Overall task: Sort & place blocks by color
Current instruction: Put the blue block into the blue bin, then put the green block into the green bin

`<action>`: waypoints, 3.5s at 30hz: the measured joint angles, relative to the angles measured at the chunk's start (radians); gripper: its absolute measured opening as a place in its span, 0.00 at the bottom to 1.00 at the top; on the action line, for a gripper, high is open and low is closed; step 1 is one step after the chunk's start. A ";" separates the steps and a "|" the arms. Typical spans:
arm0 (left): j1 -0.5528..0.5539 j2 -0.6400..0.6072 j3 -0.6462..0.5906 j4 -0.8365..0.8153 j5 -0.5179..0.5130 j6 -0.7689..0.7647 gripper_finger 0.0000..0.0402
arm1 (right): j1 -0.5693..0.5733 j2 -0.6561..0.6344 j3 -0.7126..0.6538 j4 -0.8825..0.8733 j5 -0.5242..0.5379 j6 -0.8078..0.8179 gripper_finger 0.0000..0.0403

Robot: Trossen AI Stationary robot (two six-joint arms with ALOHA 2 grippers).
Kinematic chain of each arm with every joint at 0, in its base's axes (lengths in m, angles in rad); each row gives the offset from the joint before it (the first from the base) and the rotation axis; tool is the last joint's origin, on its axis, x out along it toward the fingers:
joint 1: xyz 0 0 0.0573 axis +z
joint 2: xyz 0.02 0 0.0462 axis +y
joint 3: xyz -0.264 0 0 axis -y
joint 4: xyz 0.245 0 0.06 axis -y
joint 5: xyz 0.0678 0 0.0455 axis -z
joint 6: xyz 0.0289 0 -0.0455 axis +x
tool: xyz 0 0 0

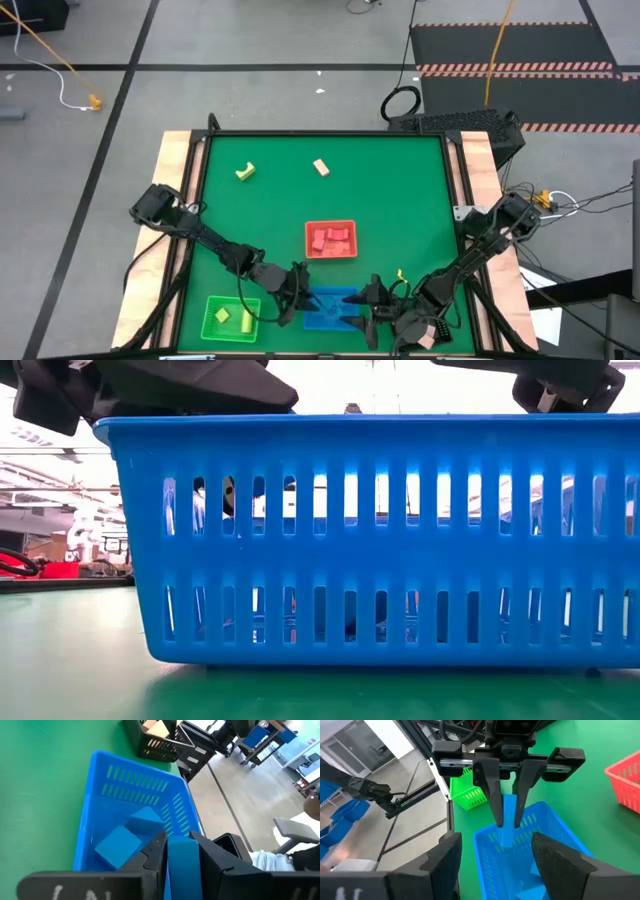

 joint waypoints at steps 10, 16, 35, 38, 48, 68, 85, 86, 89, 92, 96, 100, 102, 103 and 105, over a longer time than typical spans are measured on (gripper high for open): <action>-0.005 0.000 0.001 0.017 -0.005 -0.002 0.32 | -0.002 0.000 0.000 0.000 0.000 -0.054 0.57; 0.006 -0.029 0.001 0.053 -0.008 0.028 0.43 | -0.026 -0.015 0.000 -0.023 -0.007 -0.069 0.57; 0.374 -0.677 0.001 -1.176 -0.269 0.185 0.55 | -0.315 -0.364 0.000 -0.696 -0.153 -0.087 0.57; 0.490 -0.698 0.001 -1.333 -0.311 0.170 0.56 | -0.367 -0.376 0.000 -0.741 -0.155 -0.109 0.57; 0.917 -0.624 0.000 -1.402 -0.349 0.268 0.56 | -0.486 -0.370 -0.027 -0.731 -0.267 -0.168 0.57; 1.232 -0.303 0.000 -1.309 -0.144 0.405 0.56 | -0.506 -0.370 -0.177 -0.638 -0.312 -0.129 0.57; 1.211 -0.262 -0.002 -1.287 -0.163 0.436 0.11 | -0.505 -0.370 -0.177 -0.601 -0.312 -0.130 0.57; 1.204 -0.274 -0.002 -1.288 -0.160 0.436 0.11 | -0.505 -0.370 -0.177 -0.600 -0.311 -0.130 0.57; 1.179 -0.323 -0.002 -1.302 -0.152 0.430 0.11 | -0.508 -0.370 -0.177 -0.596 -0.311 -0.103 0.57; 1.133 -0.389 -0.001 -1.316 -0.133 0.413 0.11 | -0.526 -0.371 -0.177 -0.596 -0.311 -0.092 0.57; 1.020 -0.484 -0.001 -1.328 -0.069 0.356 0.11 | -0.582 -0.372 -0.177 -0.577 -0.310 -0.124 0.57; 0.850 -0.568 -0.001 -1.323 -0.032 0.274 0.11 | -0.661 -0.371 -0.177 -0.522 -0.310 -0.187 0.57; 0.755 -0.605 -0.001 -1.320 -0.028 0.223 0.11 | -0.700 -0.371 -0.177 -0.483 -0.310 -0.219 0.57; 0.706 -0.622 -0.001 -1.310 -0.028 0.196 0.12 | -0.719 -0.372 -0.177 -0.462 -0.310 -0.235 0.57; 0.605 -0.653 -0.001 -1.284 -0.027 0.140 0.12 | -0.754 -0.372 -0.177 -0.420 -0.309 -0.266 0.57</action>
